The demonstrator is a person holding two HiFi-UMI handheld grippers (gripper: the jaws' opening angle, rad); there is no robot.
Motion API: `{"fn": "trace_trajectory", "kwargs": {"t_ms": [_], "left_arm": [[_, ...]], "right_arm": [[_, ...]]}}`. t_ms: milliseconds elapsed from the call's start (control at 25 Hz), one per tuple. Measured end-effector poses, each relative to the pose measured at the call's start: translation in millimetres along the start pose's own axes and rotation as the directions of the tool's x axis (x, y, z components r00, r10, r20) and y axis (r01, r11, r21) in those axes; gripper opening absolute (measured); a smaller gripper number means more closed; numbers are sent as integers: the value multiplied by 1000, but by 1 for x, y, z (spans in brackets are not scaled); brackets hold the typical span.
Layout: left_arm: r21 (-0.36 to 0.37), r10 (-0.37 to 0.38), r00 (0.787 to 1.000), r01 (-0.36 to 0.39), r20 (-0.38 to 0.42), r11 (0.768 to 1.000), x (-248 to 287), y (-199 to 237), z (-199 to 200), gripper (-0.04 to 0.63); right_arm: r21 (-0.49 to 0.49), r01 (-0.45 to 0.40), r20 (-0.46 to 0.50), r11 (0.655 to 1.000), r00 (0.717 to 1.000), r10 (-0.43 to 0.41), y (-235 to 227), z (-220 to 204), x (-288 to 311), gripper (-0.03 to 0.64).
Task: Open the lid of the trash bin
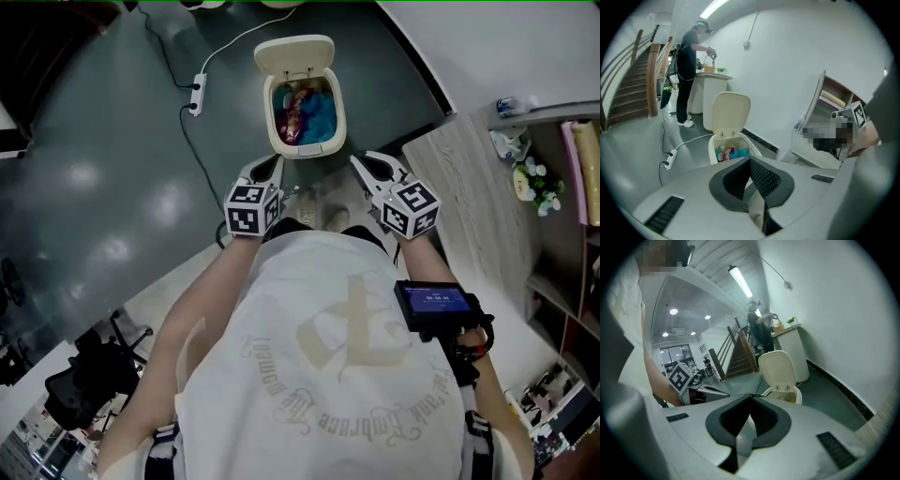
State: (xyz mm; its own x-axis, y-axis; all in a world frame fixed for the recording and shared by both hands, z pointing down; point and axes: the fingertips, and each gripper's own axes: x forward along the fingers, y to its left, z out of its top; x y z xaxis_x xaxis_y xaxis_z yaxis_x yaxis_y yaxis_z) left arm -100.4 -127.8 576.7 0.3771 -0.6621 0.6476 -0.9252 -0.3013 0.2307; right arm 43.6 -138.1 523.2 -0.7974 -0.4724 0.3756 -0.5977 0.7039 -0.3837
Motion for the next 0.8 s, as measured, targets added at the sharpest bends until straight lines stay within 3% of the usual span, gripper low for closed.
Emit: {"fn": "trace_trajectory", "kwargs": {"t_ms": [400, 800], "left_arm": [[-37, -5, 987, 11, 163, 999, -51, -2, 24, 12], [-61, -19, 977, 33, 214, 998, -79, -14, 16, 12]], "right_arm": [[-83, -80, 10, 993, 997, 81, 27, 22, 2, 3], [-103, -114, 16, 988, 993, 116, 40, 20, -15, 3]]}}
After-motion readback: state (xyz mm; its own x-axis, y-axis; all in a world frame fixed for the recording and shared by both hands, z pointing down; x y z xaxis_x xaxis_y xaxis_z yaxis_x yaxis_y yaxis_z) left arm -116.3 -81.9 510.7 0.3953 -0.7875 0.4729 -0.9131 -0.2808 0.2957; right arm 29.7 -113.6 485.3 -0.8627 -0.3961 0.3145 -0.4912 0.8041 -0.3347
